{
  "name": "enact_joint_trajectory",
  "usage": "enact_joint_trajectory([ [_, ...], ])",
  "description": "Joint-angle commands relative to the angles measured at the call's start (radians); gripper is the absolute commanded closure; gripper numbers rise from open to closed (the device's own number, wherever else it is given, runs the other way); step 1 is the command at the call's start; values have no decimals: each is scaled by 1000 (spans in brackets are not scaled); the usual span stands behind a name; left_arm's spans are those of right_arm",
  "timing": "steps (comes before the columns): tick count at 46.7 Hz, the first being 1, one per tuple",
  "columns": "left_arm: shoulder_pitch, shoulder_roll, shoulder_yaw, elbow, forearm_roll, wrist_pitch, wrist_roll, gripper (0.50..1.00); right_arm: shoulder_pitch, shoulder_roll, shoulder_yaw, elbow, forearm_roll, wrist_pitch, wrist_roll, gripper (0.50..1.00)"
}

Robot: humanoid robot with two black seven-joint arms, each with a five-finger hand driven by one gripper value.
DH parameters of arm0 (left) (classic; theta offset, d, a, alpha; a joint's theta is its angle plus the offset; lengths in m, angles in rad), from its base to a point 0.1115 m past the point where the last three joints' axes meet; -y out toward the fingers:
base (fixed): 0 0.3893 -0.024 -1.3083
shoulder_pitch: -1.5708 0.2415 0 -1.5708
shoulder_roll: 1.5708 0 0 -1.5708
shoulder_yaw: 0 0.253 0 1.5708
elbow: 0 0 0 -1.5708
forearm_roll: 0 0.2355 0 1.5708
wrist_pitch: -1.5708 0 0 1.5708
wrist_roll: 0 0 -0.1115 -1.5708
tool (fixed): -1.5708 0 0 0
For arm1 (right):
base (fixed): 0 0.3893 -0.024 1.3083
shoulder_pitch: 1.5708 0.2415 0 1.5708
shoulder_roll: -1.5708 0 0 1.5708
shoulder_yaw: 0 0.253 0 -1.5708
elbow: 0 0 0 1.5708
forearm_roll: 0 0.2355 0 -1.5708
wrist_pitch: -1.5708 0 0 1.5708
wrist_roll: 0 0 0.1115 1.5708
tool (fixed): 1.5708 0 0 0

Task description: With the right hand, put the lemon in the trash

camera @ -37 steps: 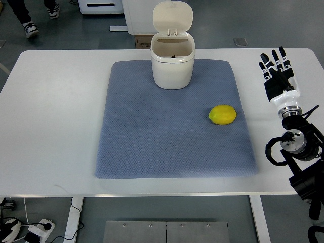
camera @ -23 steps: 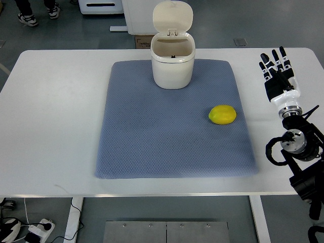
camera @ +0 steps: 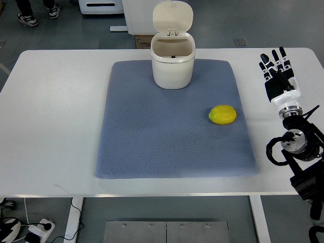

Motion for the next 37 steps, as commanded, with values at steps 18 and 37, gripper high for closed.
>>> enact_joint_trajectory([
  [18,1,0,0,0,0,0,0,500,6,6,-22,2,0,-3,0,500],
  [37,0,0,0,0,0,0,0,500,5,-3,-32,2,0,-8,0,500],
])
